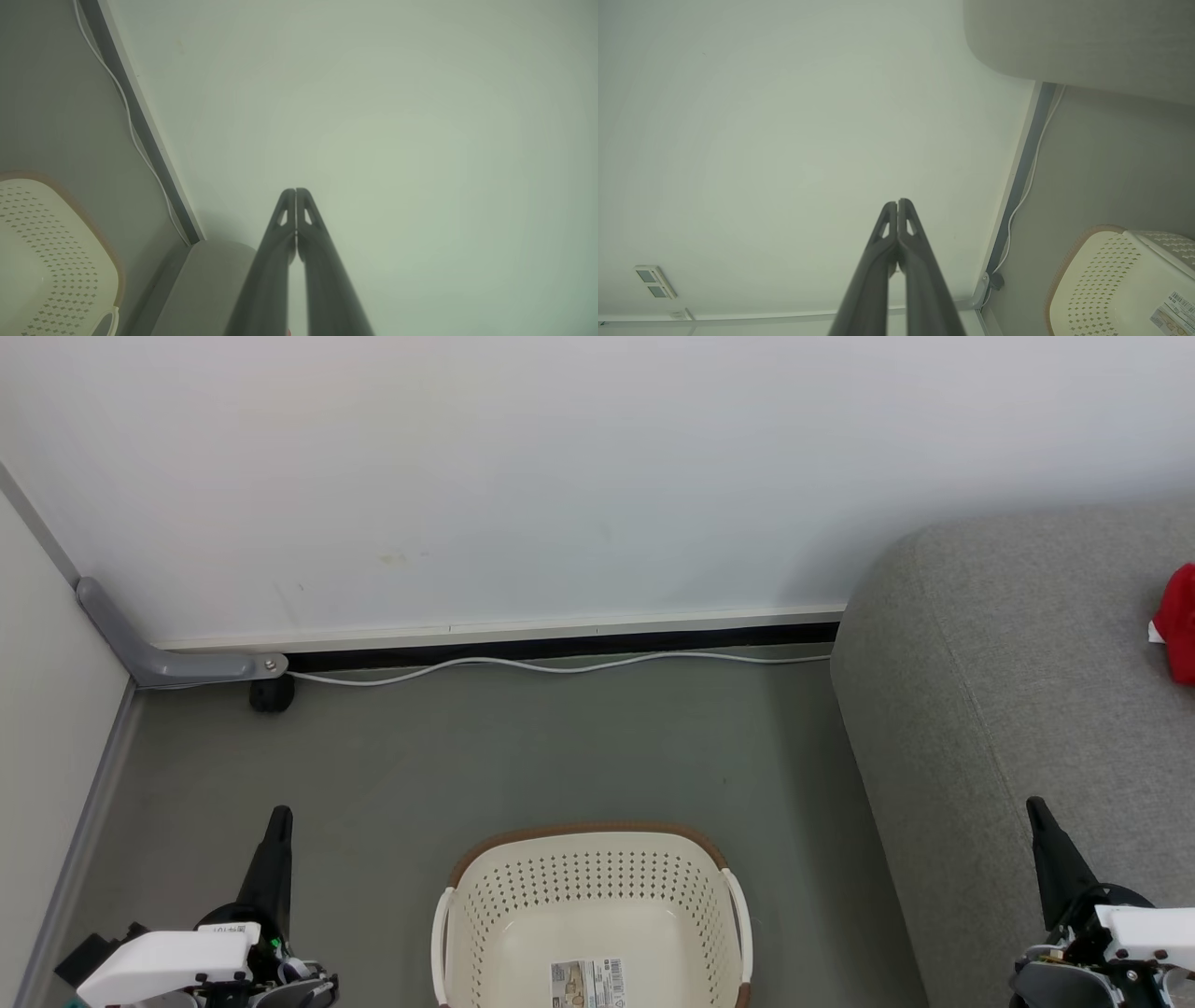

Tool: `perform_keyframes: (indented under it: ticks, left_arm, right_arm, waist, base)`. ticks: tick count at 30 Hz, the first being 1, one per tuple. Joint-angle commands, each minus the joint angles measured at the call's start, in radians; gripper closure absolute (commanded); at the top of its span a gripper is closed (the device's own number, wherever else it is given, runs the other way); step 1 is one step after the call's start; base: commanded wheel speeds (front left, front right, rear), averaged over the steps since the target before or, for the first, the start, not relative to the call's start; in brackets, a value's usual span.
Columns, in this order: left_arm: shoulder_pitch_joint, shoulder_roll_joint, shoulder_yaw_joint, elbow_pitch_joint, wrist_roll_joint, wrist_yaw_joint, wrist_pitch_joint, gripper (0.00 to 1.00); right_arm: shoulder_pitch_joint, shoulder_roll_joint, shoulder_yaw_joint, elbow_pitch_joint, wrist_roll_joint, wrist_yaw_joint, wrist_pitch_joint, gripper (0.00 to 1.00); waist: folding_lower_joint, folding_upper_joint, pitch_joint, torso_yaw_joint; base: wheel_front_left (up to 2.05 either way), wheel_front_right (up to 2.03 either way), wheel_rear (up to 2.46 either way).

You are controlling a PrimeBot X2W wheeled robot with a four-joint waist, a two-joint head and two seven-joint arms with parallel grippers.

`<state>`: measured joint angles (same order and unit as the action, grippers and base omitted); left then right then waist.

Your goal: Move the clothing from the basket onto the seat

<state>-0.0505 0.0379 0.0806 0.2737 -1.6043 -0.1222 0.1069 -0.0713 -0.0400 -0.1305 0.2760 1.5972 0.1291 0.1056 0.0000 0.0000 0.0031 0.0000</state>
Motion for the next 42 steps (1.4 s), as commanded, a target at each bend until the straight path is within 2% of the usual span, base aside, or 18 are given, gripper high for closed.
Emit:
perform_keyframes:
  ticks: [1,42]
  left_arm:
    - [-0.058,0.012,0.033,-0.029,-0.005,-0.008,0.006,1.0]
    - [-0.058,0.012,0.033,-0.029,-0.005,-0.008,0.006,1.0]
  right_arm:
    - [-0.037,-0.01,0.017,-0.031,0.012,0.002,0.008,1.0]
    - [-0.037,-0.01,0.017,-0.031,0.012,0.002,0.008,1.0]
  waist:
    - [0.0,0.0,0.0,0.0]
    - [0.0,0.0,0.0,0.0]
  base:
    - [0.0,0.0,0.0]
    - [0.0,0.0,0.0]
